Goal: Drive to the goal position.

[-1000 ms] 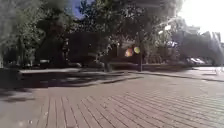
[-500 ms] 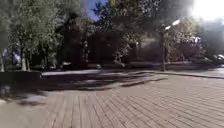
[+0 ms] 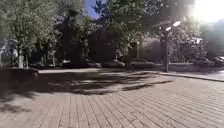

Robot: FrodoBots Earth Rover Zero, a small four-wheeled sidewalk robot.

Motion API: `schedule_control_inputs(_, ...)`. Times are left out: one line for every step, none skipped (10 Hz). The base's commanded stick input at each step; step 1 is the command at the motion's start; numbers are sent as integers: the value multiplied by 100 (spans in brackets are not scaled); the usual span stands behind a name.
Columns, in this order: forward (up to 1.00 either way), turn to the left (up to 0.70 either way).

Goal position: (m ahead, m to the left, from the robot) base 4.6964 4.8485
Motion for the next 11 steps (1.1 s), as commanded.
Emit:
schedule_control_inputs(70,0)
schedule_control_inputs(70,0)
schedule_control_inputs(70,0)
schedule_control_inputs(70,0)
schedule_control_inputs(70,0)
schedule_control_inputs(70,5)
schedule_control_inputs(70,35)
schedule_control_inputs(70,35)
schedule_control_inputs(70,35)
schedule_control_inputs(70,35)
schedule_control_inputs(70,35)
